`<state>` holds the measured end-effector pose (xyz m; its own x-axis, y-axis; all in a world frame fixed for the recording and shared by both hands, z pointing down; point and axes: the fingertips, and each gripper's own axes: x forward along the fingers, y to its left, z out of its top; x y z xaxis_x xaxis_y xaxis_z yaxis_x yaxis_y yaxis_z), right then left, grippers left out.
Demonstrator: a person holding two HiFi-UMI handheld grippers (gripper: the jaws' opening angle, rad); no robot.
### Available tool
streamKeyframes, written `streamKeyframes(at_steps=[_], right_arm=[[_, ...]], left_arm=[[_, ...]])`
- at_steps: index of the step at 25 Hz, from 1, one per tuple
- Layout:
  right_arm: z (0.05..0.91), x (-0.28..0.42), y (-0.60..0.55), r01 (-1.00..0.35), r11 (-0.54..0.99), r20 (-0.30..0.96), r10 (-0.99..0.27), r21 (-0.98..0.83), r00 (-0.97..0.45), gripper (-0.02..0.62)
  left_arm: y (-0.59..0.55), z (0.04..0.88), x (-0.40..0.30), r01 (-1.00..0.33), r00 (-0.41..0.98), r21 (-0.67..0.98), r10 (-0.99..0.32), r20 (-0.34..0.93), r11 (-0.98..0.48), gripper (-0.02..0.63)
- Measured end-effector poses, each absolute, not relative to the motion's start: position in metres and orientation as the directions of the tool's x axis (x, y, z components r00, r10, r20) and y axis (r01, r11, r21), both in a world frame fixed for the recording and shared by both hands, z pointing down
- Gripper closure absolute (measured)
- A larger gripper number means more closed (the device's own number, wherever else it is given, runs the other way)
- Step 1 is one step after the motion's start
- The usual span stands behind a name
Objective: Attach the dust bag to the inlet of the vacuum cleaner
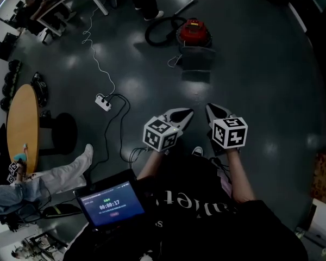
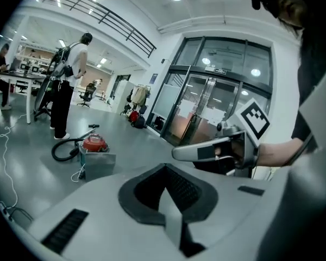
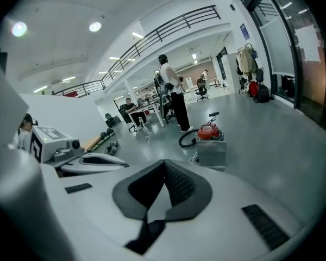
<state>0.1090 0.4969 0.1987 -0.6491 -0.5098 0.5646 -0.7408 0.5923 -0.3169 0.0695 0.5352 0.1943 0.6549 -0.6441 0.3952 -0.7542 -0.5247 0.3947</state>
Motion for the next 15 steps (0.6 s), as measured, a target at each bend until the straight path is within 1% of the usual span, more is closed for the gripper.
streamKeyframes(at_steps=[6,15], right_arm=[[0.197,0.11,0.515,-0.731,0.604,0.549,-0.511,-0.317,-0.661,0.578],[0.19,0.093,0.514,-0.757,0.582,0.542,-0.549,-0.298,-0.636,0.578]], left_arm=[[0.552,0.184,0.057,-0.773,0.627,0.405,-0.685,0.371,-0.488,0.601],[0.548,0.183,0.039,-0.749,0.66,0.391,-0.652,0.374,-0.535,0.601]])
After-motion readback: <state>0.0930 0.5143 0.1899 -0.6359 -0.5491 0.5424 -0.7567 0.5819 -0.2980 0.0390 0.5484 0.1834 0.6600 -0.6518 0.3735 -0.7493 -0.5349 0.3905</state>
